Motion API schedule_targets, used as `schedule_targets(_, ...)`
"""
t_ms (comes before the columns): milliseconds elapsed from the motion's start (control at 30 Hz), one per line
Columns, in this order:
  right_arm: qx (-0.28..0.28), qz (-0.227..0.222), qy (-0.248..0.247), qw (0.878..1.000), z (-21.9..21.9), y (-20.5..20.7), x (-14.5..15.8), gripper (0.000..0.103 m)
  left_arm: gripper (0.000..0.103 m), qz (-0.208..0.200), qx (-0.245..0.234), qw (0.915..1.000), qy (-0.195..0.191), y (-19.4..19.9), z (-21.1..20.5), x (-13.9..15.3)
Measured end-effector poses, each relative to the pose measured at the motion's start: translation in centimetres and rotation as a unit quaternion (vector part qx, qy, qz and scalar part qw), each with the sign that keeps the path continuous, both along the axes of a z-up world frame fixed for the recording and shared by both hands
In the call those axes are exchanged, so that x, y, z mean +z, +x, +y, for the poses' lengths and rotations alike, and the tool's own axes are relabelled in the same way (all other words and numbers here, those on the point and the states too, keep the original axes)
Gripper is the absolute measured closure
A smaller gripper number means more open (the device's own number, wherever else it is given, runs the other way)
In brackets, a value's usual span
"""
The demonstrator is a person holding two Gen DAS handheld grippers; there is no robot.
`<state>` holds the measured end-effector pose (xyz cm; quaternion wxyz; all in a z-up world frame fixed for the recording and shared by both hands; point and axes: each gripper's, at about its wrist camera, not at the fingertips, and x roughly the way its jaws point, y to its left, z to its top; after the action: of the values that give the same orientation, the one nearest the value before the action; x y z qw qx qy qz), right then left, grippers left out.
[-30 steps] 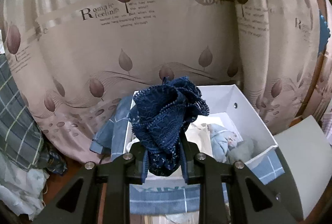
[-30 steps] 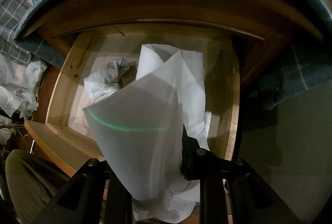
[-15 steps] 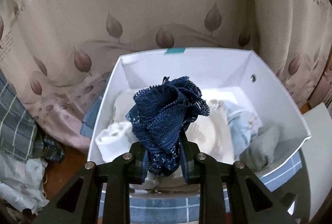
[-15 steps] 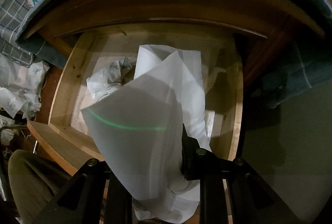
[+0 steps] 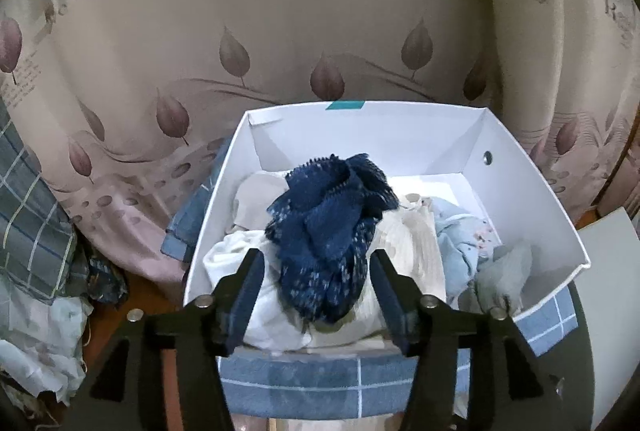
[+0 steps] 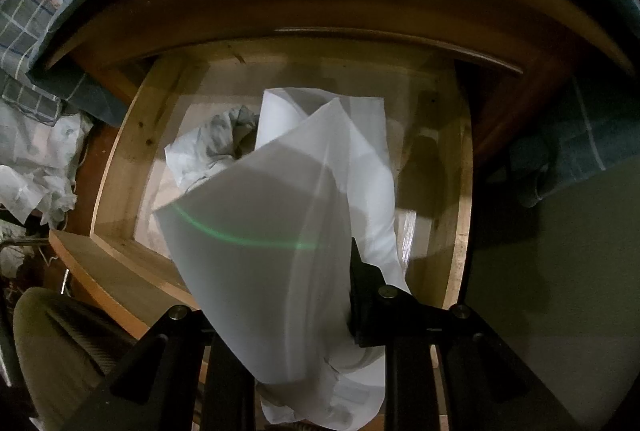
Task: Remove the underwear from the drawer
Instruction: 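Lower the navy underwear into the box and open the left tool, then raise the left tool and return it over the drawer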
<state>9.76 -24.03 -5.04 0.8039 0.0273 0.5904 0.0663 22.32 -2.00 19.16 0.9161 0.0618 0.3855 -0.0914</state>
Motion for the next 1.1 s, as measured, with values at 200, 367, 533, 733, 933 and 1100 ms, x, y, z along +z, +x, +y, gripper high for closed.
schedule_targets(200, 0.001, 0.0, -0.007, 1.0, 0.3, 0.0, -0.2, 0.083, 0.046, -0.034, 0.007, 0.9994, -0.007, -3.9, 2.2, 0.5)
schedule_targets(367, 0.001, 0.0, -0.009, 1.0, 0.3, 0.1, -0.4, 0.083, 0.046, -0.04, 0.015, 0.9991, -0.005, -8.2, 4.4, -2.0)
schedule_targets(533, 0.005, 0.002, -0.019, 1.0, 0.6, 0.1, -0.5, 0.083, 0.046, -0.009, 0.038, 0.9992, -0.004, -11.1, 6.1, -7.0)
schedule_targets(733, 0.007, 0.0, -0.031, 0.999, 0.7, -0.1, -0.5, 0.083, 0.046, 0.04, 0.046, 0.9981, 0.007, -13.1, 5.9, -13.5)
schedule_targets(933, 0.008, -0.001, -0.039, 0.999, 1.0, -0.1, -0.6, 0.082, 0.046, 0.057, 0.052, 0.997, -0.004, -14.2, 5.8, -17.1)
schedule_targets(1100, 0.006, -0.001, -0.035, 0.999, 0.9, -0.1, -0.6, 0.082, 0.046, 0.063, 0.054, 0.9962, -0.026, -14.6, 6.0, -17.6)
